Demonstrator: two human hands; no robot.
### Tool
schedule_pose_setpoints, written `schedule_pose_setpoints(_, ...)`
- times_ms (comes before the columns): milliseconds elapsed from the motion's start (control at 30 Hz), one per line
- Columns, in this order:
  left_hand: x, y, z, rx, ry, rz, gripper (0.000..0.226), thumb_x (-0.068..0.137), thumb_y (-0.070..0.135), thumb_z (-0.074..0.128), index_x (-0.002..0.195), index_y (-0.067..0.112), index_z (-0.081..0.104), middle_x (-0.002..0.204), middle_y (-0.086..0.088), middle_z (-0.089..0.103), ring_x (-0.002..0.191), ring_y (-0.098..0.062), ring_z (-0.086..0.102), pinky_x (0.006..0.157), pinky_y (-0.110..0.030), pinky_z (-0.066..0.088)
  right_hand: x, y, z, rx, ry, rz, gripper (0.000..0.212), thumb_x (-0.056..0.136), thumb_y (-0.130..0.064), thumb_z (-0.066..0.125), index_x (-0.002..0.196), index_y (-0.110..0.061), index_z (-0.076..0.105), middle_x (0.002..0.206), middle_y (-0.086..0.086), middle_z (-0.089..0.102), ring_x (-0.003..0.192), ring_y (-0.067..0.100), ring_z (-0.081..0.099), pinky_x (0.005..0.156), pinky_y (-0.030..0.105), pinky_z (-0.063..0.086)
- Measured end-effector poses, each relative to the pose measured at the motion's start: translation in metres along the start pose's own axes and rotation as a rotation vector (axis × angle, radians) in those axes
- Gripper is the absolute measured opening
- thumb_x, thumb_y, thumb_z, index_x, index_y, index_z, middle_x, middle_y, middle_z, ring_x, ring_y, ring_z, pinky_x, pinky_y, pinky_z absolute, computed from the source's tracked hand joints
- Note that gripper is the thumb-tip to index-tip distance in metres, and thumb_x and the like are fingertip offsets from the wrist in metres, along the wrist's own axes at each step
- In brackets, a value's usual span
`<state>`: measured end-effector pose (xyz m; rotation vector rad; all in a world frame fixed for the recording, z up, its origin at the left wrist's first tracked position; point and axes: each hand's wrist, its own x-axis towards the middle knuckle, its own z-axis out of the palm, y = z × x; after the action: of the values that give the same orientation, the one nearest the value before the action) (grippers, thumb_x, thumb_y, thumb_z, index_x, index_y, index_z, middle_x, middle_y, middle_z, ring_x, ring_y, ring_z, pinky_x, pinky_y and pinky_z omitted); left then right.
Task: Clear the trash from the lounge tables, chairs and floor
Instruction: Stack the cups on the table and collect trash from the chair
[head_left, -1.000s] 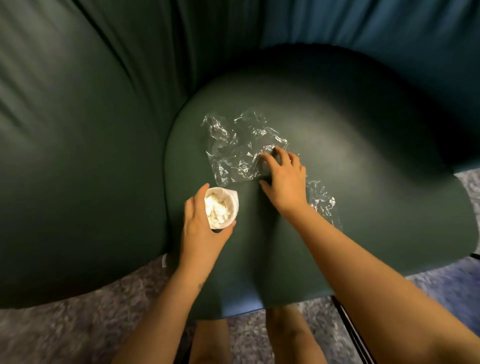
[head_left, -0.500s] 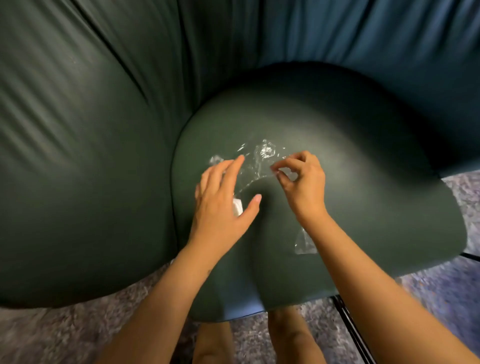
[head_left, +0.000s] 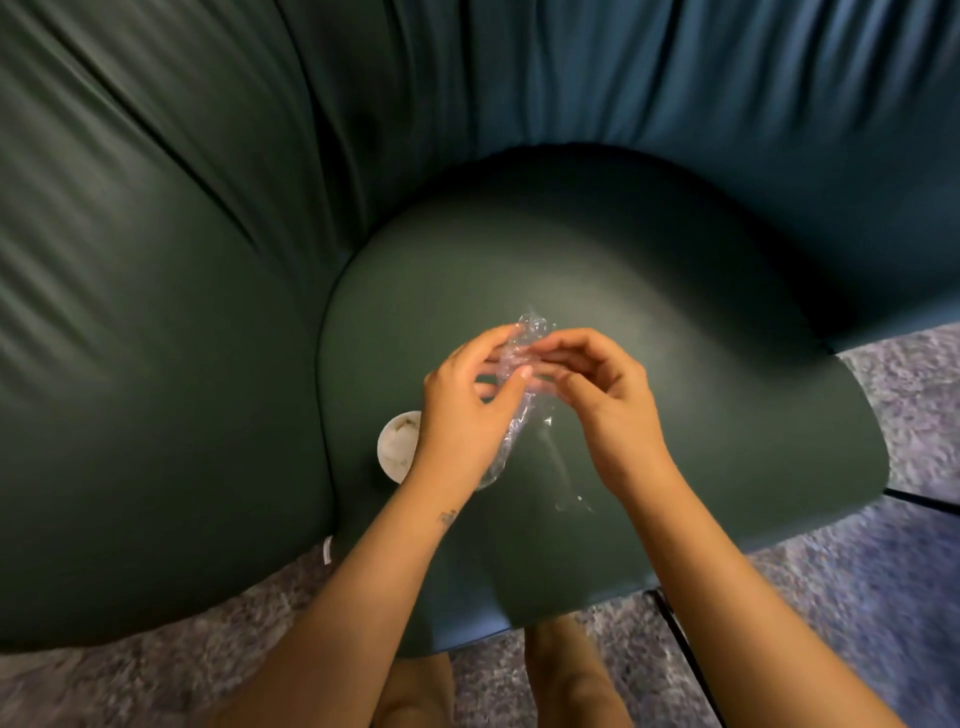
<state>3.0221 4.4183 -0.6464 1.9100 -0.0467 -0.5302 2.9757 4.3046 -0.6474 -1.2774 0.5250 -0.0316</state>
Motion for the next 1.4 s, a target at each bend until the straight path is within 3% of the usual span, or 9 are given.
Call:
schedule_pose_setpoints(133, 0.002, 0.002, 0.000, 0.004, 0.101, 0.004, 0.025, 0.081, -0.004, 0.062, 0.088, 0.020, 0.064, 0.083, 0.006, 0.063, 0.073, -0.008, 0.059, 0.067, -0.027, 0.055, -0.002, 0.014, -0.014, -0.366, 0.113, 0.046, 0.048, 0.077, -0.001, 0.069, 0.108, -0.032, 0.050, 0.114, -0.008, 0.058, 0.106, 0.005, 0.054, 0.087, 0.019, 0.039)
schedule_pose_setpoints(333, 0.007, 0.012, -0.003, -0.003, 0.134, 0.082, 0.033, 0.080, -0.006, 0.060, 0.075, 0.026, 0.051, 0.082, -0.004, 0.058, 0.072, -0.015, 0.060, 0.058, -0.024, 0.048, -0.011, 0.038, -0.019, -0.347, -0.322, 0.527, 0.078, 0.067, -0.034, 0.079, 0.132, -0.034, 0.035, 0.131, -0.010, 0.044, 0.125, 0.002, 0.039, 0.096, 0.014, 0.036)
schedule_pose_setpoints(467, 0.008, 0.011, -0.005, -0.026, 0.195, 0.075, 0.033, 0.077, -0.011, 0.056, 0.072, 0.021, 0.047, 0.083, -0.010, 0.054, 0.074, -0.017, 0.059, 0.060, -0.016, 0.045, -0.014, 0.042, -0.018, -0.328, -0.241, 0.598, 0.050, 0.073, -0.033, 0.073, 0.117, -0.027, 0.050, 0.117, 0.008, 0.061, 0.097, 0.011, 0.059, 0.079, 0.019, 0.045)
schedule_pose_setpoints(567, 0.005, 0.006, -0.004, -0.049, 0.204, 0.050, 0.029, 0.079, -0.011, 0.056, 0.072, 0.016, 0.045, 0.078, -0.013, 0.055, 0.070, -0.022, 0.060, 0.063, -0.019, 0.048, -0.014, 0.036, -0.015, 0.137, -0.146, 0.618, 0.058, 0.069, -0.049, 0.058, 0.120, -0.023, 0.049, 0.107, 0.007, 0.065, 0.088, 0.015, 0.065, 0.076, 0.026, 0.052)
schedule_pose_setpoints(667, -0.003, 0.002, -0.001, -0.044, 0.167, 0.012, 0.032, 0.081, -0.007, 0.058, 0.073, 0.022, 0.046, 0.076, 0.001, 0.059, 0.071, -0.012, 0.064, 0.063, -0.018, 0.050, -0.011, 0.027, -0.012, 0.402, -0.112, 0.514, 0.056, 0.071, -0.039, 0.058, 0.123, -0.021, 0.047, 0.097, 0.000, 0.068, 0.089, 0.017, 0.067, 0.078, 0.032, 0.056)
schedule_pose_setpoints(900, -0.014, -0.001, -0.001, 0.134, 0.101, 0.051, 0.023, 0.079, 0.004, 0.067, 0.079, 0.024, 0.056, 0.075, 0.017, 0.060, 0.067, -0.009, 0.061, 0.061, -0.015, 0.049, -0.003, 0.017, 0.002, 0.201, 0.032, 0.212, 0.030, 0.079, 0.006, 0.062, 0.101, -0.014, 0.060, 0.086, 0.004, 0.065, 0.079, 0.011, 0.062, 0.074, 0.020, 0.050)
schedule_pose_setpoints(1133, -0.014, -0.009, -0.013, 0.148, 0.012, -0.028, 0.035, 0.078, 0.025, 0.072, 0.106, 0.029, 0.051, 0.111, 0.014, 0.045, 0.103, 0.005, 0.046, 0.086, -0.018, 0.041, -0.003, 0.021, 0.002, 0.351, -0.011, 0.218, 0.012, 0.071, -0.002, 0.062, 0.076, -0.012, 0.059, 0.068, -0.005, 0.063, 0.067, 0.009, 0.059, 0.069, 0.020, 0.048)
schedule_pose_setpoints(1267, -0.014, -0.011, -0.019, -0.055, -0.163, -0.238, 0.063, 0.079, 0.028, 0.072, 0.129, 0.037, 0.036, 0.130, 0.013, 0.043, 0.110, 0.002, 0.052, 0.085, -0.014, 0.046, -0.004, 0.023, 0.002, 0.460, -0.094, 0.269, 0.019, 0.068, -0.002, 0.061, 0.084, -0.011, 0.055, 0.069, -0.001, 0.064, 0.063, 0.010, 0.062, 0.064, 0.021, 0.051)
schedule_pose_setpoints(1400, -0.018, -0.009, -0.022, -0.100, -0.112, -0.157, 0.049, 0.080, 0.011, 0.072, 0.124, 0.021, 0.052, 0.117, 0.000, 0.061, 0.102, -0.012, 0.063, 0.085, -0.027, 0.053, -0.005, 0.027, 0.008, 0.284, -0.043, 0.271, 0.036, 0.075, 0.008, 0.059, 0.102, -0.014, 0.053, 0.089, 0.005, 0.061, 0.076, 0.014, 0.062, 0.068, 0.024, 0.053)
